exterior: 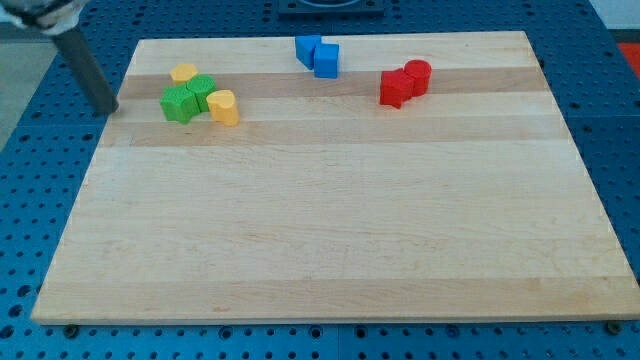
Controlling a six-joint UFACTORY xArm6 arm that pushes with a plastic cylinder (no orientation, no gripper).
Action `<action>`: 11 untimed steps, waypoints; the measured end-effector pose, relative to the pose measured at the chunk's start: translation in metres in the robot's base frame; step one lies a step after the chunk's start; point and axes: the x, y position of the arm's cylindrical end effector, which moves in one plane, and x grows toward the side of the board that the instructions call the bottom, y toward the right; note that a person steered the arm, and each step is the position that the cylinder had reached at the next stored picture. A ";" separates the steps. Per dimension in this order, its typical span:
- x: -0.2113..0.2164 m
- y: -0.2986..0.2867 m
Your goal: Move the yellow hexagon towards the green circle
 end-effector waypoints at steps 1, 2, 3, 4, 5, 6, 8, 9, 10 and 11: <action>-0.036 0.011; -0.036 0.051; -0.036 0.096; -0.036 0.136; -0.035 0.168; -0.032 0.196; -0.007 0.228; 0.009 0.240; 0.026 0.245; 0.043 0.245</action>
